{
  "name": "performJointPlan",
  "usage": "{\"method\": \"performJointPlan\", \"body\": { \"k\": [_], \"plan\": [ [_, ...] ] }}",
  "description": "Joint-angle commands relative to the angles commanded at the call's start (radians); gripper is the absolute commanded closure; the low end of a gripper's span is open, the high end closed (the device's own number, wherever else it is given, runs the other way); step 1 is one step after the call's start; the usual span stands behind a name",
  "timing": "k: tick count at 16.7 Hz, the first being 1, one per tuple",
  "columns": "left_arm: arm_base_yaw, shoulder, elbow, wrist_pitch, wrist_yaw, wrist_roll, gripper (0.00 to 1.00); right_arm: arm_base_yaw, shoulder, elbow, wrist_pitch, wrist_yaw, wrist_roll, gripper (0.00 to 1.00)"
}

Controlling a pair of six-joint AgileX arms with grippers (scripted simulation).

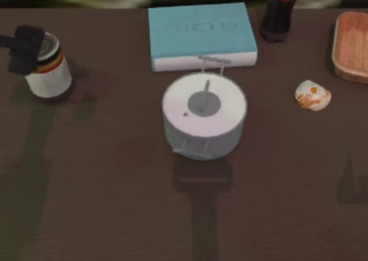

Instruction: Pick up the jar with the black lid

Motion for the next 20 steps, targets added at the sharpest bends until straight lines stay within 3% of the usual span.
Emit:
{"method": "performJointPlan", "body": {
  "k": [11,15,20],
  "plan": [
    [0.014,0.819,0.928,-0.418,-0.026,0.141,0.00,0.000,0.000,0.000,0.000,0.000,0.000,0.00],
    [0.023,0.950,1.098,-0.479,-0.044,0.163,0.00,0.000,0.000,0.000,0.000,0.000,0.000,0.00],
    [0.025,0.969,1.125,-0.489,-0.048,0.166,0.00,0.000,0.000,0.000,0.000,0.000,0.000,0.00]
  ]
}}
